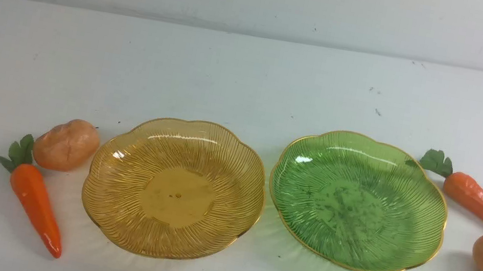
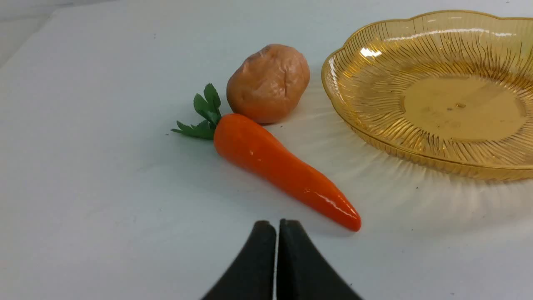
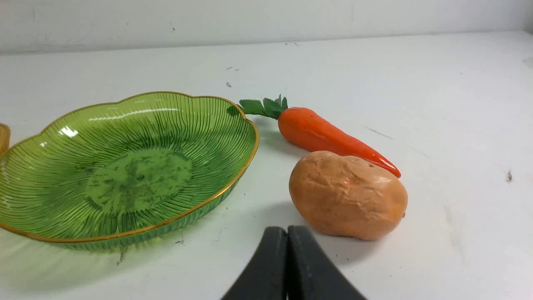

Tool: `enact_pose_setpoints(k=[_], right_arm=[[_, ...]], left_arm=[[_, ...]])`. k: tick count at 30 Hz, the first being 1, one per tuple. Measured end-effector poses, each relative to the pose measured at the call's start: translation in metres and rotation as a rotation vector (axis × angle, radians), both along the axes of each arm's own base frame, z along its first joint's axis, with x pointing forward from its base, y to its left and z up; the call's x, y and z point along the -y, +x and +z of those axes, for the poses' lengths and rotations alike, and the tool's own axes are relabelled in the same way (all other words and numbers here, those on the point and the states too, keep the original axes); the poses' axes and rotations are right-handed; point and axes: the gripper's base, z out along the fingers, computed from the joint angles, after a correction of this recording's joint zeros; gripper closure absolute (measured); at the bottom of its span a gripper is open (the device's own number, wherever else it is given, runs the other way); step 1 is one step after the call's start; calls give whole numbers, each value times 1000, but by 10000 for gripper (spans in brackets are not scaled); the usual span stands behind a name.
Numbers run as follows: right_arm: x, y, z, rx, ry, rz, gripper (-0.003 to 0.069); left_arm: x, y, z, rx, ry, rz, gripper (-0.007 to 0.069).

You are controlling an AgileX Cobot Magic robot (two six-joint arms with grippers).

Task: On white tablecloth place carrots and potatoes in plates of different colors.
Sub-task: 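Put the potato onto the plate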

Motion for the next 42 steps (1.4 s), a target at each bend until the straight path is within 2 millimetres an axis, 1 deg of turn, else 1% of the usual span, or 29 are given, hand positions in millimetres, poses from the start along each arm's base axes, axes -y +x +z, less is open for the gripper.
enact_pose_setpoints(k=[39,40,41,42], right_arm=[[0,0,1,10,-1,-1,674],[-1,0,2,21,36,-2,674],[-2,1,4,40,143,-3,674],[-4,1,6,52,299,-11,674]], left_arm=[[0,0,0,0,0,0,628],[0,0,0,0,0,0,628],[0,0,0,0,0,0,628],[0,0,0,0,1,0,628]])
